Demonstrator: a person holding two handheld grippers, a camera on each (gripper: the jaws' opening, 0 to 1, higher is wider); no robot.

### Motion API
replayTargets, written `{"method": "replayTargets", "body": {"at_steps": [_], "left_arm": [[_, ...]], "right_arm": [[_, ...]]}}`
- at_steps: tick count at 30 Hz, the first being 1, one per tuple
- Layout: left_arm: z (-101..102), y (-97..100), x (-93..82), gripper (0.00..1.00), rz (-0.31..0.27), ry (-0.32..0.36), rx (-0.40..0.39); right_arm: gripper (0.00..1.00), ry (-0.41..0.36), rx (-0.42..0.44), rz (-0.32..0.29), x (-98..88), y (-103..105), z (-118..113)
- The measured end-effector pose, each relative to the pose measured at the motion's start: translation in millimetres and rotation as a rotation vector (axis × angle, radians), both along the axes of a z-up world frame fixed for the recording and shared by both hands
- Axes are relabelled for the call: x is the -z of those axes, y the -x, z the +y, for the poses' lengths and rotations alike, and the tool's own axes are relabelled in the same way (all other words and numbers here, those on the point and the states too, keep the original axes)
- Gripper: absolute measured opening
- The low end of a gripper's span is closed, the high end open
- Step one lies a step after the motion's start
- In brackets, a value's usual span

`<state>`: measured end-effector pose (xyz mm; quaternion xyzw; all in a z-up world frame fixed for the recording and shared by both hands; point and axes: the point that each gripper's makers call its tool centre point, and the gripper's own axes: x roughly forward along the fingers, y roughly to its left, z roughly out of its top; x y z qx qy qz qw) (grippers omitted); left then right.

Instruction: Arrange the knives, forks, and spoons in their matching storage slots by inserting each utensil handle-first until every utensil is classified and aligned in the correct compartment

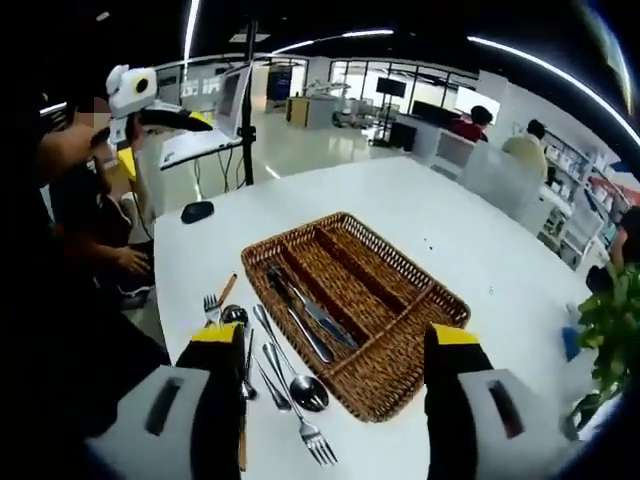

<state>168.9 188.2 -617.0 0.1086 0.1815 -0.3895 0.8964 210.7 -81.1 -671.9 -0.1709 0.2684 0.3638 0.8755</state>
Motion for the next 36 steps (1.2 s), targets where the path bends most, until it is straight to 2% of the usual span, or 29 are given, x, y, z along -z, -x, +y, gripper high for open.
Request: {"method": "replayTargets", "body": {"at_steps": [4,5,8,12,13,15,19,23,24,26,27,28,30,32,36], "left_arm": [[-12,3.1,-1.2,1.0,-0.004,0.012,-0.035],[-18,5.2,-1.6,1.0,-0.007,0.014,-0.045],[-29,14.1,0.7,1.0,0.001,0.007,-0.078],[-40,25.1,9.7,1.0,0.013,-0.022,-0.092],[-39,25.0,14.7,1.0,0.014,-0.038,-0.102],[-36,22.3,19.4,1.0,0.025,-0.032,-0.126],[-21,13.8,26.9,1.0,0.008,-0.031,-0.106],[-7,-3.0,32.1,1.0,0.02,-0.002,-0.055],[-11,-2.1,29.4,1.0,0.01,0.009,-0.008],[-9,-2.5,31.3,1.0,-0.002,-0.015,0.038],[12,-11.7,37.4,1.0,0.005,-0.043,0.023],[15,-13.9,35.6,1.0,-0.001,-0.043,0.011],[18,-19.3,24.4,1.0,-0.033,0.002,-0.013],[19,-21.0,24.1,1.0,-0.032,-0.015,-0.017],[18,-29.1,18.2,1.0,-0.053,-0.01,-0.04]], "right_arm": [[1.0,-0.018,0.047,-0.028,-7.2,8,-29],[0.99,-0.037,0.073,-0.052,-14.3,9,-40],[0.99,-0.104,0.116,-0.038,-22.5,14,-63],[0.99,-0.109,0.099,-0.043,-27.7,18,-83],[0.99,-0.115,0.074,-0.051,-29.2,18,-83],[0.99,-0.104,0.08,-0.043,-26.7,18,-84],[0.99,-0.111,0.076,-0.037,-27.6,27,-72],[0.99,-0.088,0.122,-0.079,-23.5,28,-57],[0.99,-0.076,0.135,-0.084,-22.4,30,-54],[0.99,-0.106,0.15,-0.09,-25.7,31,-50],[0.99,-0.108,0.158,-0.074,-24.4,30,-51],[0.99,-0.103,0.159,-0.074,-24.4,29,-51],[0.99,-0.072,0.138,-0.084,-24.9,28,-53],[0.99,-0.053,0.112,-0.077,-27.6,28,-54],[0.99,-0.063,0.084,-0.096,-34.7,23,-56]]}}
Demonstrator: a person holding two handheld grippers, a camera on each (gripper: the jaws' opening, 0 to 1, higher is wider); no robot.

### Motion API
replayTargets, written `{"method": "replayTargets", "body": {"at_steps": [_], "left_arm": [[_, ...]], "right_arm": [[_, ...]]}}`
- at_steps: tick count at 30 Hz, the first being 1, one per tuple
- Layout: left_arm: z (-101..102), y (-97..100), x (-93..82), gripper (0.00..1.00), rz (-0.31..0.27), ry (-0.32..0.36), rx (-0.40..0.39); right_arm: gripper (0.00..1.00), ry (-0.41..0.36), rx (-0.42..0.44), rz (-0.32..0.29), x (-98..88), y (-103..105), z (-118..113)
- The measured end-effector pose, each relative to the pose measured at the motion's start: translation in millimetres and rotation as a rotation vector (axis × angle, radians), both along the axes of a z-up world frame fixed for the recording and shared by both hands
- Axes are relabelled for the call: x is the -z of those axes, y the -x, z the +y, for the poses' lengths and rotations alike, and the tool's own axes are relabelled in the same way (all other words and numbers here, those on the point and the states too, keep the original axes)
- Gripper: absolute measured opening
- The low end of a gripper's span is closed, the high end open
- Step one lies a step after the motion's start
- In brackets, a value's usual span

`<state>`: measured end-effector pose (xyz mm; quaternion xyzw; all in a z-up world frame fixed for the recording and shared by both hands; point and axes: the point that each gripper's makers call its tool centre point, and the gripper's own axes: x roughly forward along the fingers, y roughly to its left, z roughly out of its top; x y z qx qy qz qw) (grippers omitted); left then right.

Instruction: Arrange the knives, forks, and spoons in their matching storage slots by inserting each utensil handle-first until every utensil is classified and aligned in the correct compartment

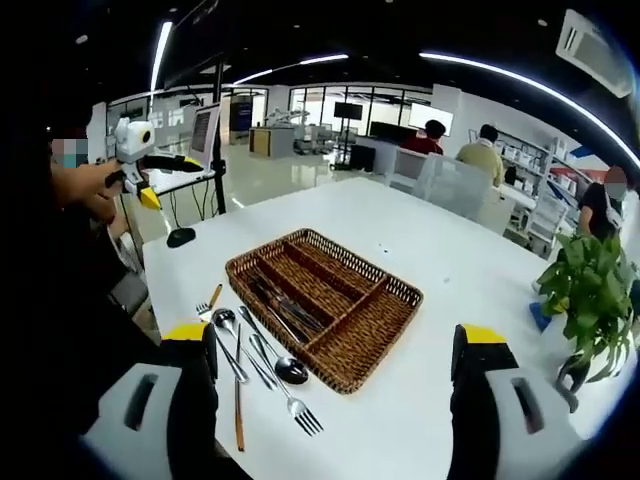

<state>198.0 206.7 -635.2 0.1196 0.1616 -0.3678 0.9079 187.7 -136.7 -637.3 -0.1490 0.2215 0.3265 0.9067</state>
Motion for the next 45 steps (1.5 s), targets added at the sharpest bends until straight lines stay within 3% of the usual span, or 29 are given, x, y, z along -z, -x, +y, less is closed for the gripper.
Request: {"method": "replayTargets", "body": {"at_steps": [7,16,27,34,38,45], "left_arm": [[3,9.6,-6.4,1.0,-0.001,-0.02,-0.016],[13,21.5,-11.0,1.0,0.001,-0.027,-0.028],[29,35.7,5.7,1.0,0.02,-0.024,-0.06],[36,45.4,14.2,1.0,0.048,-0.078,-0.036],[41,43.5,12.8,1.0,0.046,-0.054,-0.061],[46,40.8,22.1,1.0,0.048,-0.046,-0.079]], "right_arm": [[0.99,-0.004,-0.042,-0.022,-6.9,-7,11],[0.99,0.002,-0.17,-0.04,-15.2,1,59],[0.91,0.036,-0.343,-0.049,-3.2,6,122],[0.93,0.078,-0.423,-0.038,13.1,15,147],[0.83,0.066,-0.474,-0.019,26.9,22,163],[0.76,0.092,-0.555,0.055,87.0,35,186]]}}
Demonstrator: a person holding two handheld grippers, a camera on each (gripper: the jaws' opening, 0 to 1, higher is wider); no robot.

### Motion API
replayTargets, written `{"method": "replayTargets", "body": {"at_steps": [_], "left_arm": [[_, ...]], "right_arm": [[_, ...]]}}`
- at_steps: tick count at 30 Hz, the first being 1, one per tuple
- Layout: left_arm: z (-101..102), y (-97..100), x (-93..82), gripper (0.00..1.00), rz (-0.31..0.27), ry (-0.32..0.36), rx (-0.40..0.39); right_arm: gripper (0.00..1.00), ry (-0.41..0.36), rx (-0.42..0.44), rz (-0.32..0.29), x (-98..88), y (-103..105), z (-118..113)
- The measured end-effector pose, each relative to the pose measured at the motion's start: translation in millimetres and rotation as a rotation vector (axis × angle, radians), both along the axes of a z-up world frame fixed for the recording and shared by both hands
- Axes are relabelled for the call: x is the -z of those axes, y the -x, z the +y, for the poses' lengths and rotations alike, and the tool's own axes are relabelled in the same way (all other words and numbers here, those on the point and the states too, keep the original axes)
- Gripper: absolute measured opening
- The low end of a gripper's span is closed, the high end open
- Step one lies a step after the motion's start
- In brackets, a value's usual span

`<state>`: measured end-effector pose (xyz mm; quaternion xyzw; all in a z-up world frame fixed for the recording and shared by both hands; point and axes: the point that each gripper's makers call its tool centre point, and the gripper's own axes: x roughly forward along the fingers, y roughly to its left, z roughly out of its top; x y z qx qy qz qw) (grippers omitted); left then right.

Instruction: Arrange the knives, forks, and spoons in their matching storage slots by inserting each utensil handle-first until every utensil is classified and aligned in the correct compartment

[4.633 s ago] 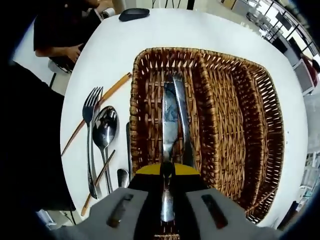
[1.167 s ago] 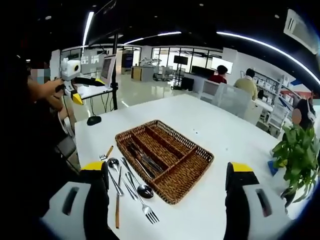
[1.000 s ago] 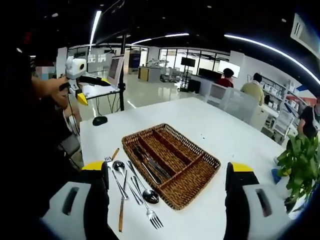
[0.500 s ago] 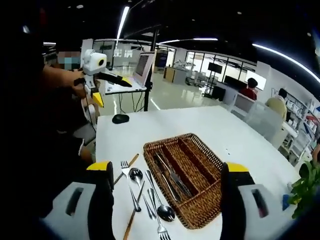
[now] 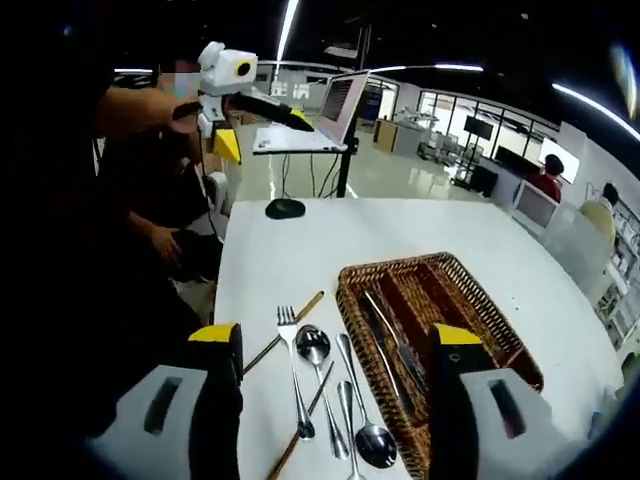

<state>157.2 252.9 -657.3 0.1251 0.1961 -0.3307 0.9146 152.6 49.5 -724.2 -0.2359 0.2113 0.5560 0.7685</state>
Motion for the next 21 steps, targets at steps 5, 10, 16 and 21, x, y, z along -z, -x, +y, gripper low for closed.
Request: {"method": "replayTargets", "body": {"at_steps": [5,10,16,21], "left_arm": [[4,2.0,0.3,1.0,0.008,-0.001,-0.01],[10,3.1,-0.9,1.0,0.008,-0.003,-0.021],[14,7.5,-3.9,1.0,0.005,-0.001,-0.038],[19,9.7,-1.3,1.0,0.01,0.0,-0.05]], "right_arm": [[0.71,-0.014,-0.034,0.033,13.7,11,17],[0.65,-0.011,-0.054,0.037,25.2,12,25],[0.55,0.015,-0.107,0.057,40.3,19,34],[0.49,0.033,-0.123,0.112,77.6,24,38]]}}
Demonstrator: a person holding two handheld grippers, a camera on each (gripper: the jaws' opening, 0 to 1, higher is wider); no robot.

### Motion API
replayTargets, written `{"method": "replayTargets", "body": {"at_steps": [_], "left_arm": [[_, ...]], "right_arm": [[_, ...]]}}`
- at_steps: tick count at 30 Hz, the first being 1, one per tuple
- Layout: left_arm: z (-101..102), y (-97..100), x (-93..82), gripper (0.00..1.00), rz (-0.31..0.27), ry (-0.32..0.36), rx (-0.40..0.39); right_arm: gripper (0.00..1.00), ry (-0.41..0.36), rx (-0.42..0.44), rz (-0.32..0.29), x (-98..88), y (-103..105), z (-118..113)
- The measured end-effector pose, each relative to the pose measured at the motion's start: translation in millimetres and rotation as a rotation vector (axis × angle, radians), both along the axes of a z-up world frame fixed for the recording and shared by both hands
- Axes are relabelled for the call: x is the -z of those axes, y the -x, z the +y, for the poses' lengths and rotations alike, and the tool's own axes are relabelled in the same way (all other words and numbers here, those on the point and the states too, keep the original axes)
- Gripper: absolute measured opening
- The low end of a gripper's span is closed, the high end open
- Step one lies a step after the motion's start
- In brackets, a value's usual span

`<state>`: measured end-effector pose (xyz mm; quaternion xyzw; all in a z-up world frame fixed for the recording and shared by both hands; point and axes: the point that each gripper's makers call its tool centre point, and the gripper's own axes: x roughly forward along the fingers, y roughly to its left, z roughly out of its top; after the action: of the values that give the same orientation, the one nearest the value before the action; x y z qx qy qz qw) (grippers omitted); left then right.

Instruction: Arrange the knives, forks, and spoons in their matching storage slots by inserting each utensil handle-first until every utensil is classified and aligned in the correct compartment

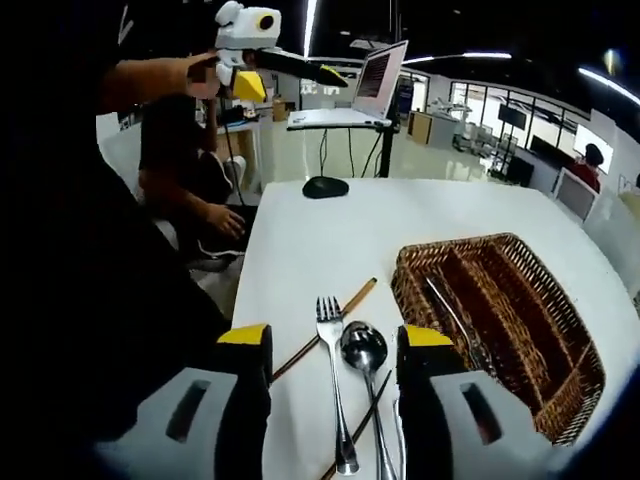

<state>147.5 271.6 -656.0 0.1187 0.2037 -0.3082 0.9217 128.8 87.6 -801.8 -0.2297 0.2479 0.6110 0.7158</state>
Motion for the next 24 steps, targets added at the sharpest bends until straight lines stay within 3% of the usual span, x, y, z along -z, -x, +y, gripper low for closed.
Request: {"method": "replayTargets", "body": {"at_steps": [10,24], "left_arm": [[4,4.6,3.0,1.0,0.015,-0.01,-0.018],[16,12.6,4.2,1.0,0.023,-0.015,-0.04]], "right_arm": [[0.39,0.063,-0.041,0.013,30.4,8,-1],[0.24,0.114,-0.109,0.026,53.3,10,4]]}}
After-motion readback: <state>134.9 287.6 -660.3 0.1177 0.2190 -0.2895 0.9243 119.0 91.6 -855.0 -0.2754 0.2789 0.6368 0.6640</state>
